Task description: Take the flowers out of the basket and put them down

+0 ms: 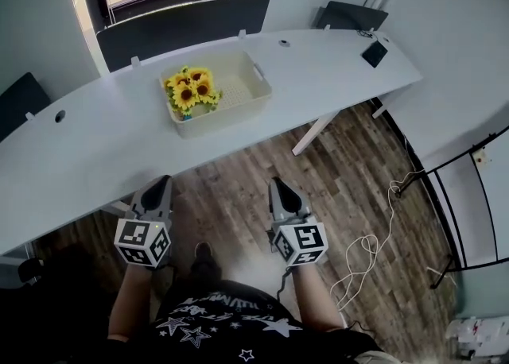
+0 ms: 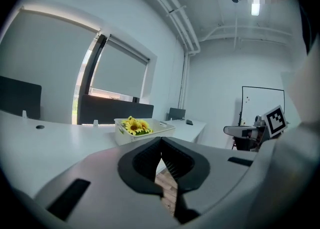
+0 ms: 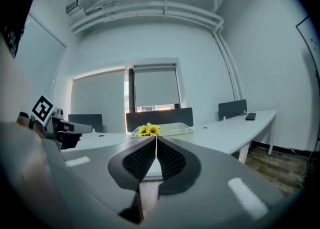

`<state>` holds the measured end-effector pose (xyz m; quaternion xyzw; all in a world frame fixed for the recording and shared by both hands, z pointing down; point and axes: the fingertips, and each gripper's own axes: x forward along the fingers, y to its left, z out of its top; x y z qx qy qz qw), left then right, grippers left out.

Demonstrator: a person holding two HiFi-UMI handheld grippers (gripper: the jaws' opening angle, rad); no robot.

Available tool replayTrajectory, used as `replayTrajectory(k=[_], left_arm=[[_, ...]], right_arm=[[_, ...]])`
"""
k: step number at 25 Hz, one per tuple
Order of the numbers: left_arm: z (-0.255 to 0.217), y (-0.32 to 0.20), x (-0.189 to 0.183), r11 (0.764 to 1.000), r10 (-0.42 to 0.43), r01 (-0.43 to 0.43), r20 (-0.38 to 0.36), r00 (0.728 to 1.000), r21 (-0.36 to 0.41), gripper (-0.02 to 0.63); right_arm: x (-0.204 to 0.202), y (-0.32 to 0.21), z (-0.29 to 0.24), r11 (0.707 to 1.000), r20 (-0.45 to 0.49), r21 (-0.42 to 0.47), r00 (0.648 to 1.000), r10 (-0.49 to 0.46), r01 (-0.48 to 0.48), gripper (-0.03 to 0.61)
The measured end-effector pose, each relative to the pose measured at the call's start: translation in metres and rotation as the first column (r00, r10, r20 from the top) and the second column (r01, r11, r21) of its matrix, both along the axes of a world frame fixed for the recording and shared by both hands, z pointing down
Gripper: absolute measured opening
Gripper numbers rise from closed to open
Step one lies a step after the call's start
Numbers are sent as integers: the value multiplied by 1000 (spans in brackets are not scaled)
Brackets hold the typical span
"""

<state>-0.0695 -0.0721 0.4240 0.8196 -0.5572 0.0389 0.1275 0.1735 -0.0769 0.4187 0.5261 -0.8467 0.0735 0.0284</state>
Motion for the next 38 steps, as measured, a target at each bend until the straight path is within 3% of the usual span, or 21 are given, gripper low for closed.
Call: replayTrajectory(k=[11, 20, 27, 38], left_arm=[[12, -77, -23, 999, 21, -22, -13, 1000, -42, 9], [20, -117, -41, 997, 40, -41, -18, 999, -59, 9], [33, -140, -43, 996, -36, 33, -24, 999, -88, 9], [44, -190, -43, 956, -243, 241, 13, 970, -164, 11]], right_arm=[[-53, -80, -4, 999, -27, 5, 998, -53, 53, 3], [-69, -122, -8, 1000, -29, 13, 1000, -10, 10, 3], [-57, -159, 2, 999, -39, 24, 999, -32, 33, 3], [-61, -274, -7, 974, -16, 39, 974, -225, 225, 3]])
